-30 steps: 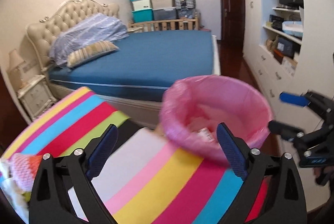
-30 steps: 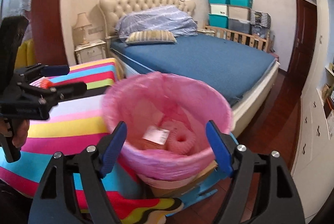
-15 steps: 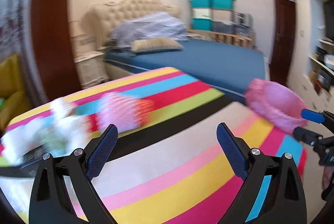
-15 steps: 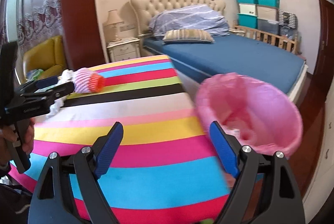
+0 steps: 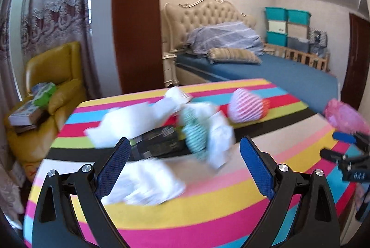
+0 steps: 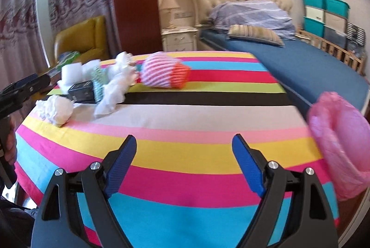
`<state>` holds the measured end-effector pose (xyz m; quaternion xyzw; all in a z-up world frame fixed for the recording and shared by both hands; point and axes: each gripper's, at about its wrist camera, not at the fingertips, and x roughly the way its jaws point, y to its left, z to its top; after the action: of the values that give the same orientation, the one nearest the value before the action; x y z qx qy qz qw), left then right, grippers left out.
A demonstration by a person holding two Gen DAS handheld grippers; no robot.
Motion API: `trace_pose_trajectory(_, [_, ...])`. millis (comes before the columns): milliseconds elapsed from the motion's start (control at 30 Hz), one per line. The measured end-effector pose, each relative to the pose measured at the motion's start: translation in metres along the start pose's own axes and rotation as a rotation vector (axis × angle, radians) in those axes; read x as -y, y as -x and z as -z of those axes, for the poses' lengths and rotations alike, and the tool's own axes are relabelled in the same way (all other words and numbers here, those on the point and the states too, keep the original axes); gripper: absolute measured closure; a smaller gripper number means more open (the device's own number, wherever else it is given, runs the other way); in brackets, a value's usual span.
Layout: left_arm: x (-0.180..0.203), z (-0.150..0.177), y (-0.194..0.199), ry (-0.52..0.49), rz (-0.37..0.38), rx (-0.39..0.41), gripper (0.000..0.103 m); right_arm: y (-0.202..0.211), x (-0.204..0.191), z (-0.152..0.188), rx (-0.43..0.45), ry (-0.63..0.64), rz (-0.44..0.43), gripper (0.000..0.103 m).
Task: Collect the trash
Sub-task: 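Move both open tools back over the table, then grasp the white plastic bag with the left tool while the right tool grasps a white tissue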
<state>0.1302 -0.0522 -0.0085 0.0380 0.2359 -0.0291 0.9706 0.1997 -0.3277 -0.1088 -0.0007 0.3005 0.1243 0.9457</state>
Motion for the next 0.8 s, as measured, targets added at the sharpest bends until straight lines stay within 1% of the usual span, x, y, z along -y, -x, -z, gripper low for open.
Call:
trace_pose_trajectory(133, [-0.022, 0.017, 0.008, -0.007, -0.042, -0.026, 0.014, -0.022, -0.029, -0.006, -0.034, 0.042, -0.044, 0.021])
trace_pose_trajectory(233, [-0.039, 0.026, 0.006, 0.033, -0.031, -0.047, 0.014, -0.037, -0.048, -0.012, -0.049, 0.06, -0.064, 0.021])
trace_pose_trajectory(333, [-0.048, 0.031, -0.002, 0.046, -0.043, -0.073, 0.014, -0.05, -0.061, -0.019, -0.06, 0.07, -0.079, 0.021])
trace_pose_trajectory(533, [-0.059, 0.037, -0.021, 0.089, -0.023, -0.123, 0.014, -0.066, -0.068, -0.032, -0.071, 0.068, -0.088, 0.021])
trace_pose_trajectory(800, [-0.063, 0.038, -0.043, 0.104, -0.008, -0.184, 0.014, -0.089, -0.087, -0.049, -0.085, 0.108, -0.106, 0.021])
